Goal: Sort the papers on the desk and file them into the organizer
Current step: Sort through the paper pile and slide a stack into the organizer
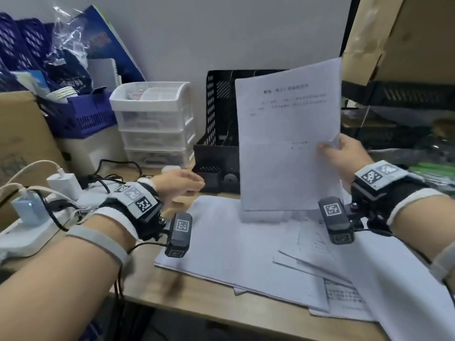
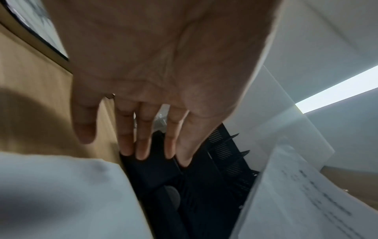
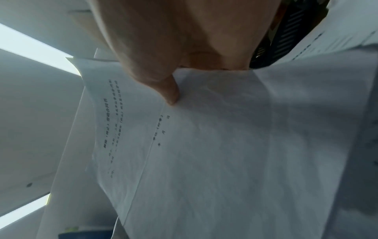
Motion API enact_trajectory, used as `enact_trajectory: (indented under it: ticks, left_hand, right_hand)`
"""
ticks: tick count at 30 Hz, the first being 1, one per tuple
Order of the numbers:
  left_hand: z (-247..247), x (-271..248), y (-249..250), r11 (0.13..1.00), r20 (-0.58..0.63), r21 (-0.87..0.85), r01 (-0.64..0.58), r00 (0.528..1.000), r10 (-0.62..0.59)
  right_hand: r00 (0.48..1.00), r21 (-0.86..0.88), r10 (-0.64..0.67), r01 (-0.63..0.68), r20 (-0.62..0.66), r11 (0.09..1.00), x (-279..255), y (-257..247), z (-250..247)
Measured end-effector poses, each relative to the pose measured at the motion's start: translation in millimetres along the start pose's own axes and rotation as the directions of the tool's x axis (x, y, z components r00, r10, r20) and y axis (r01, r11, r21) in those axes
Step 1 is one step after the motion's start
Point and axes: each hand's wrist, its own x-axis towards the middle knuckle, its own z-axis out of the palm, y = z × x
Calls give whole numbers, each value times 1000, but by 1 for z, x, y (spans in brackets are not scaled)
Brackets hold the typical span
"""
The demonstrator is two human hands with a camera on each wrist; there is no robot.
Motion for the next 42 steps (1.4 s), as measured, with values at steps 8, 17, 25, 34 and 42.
enact_trajectory:
  ticks: [8, 17, 25, 34, 42]
  left_hand:
    - [14, -18, 8, 917, 117, 372, -143, 987, 107]
    - [108, -44, 89, 840, 261, -451, -300, 856, 446]
    - [181, -21, 105, 779, 4, -530, -335, 918, 397]
    - [223, 37, 111, 869, 67, -405, -286, 938, 340]
    - [244, 51, 115, 905, 113, -334, -263, 942, 315]
  right_hand:
    - [990, -127, 8, -27, -144, 992, -27, -28, -45]
    - [999, 176, -10, 4, 33, 984, -87, -38, -90]
    - [957, -284, 267, -288, -109, 915, -126, 21, -189]
    - [814, -768, 581, -360, 20, 530, -125, 88, -222]
    - [767, -871, 615, -165, 182, 464, -147, 70, -195]
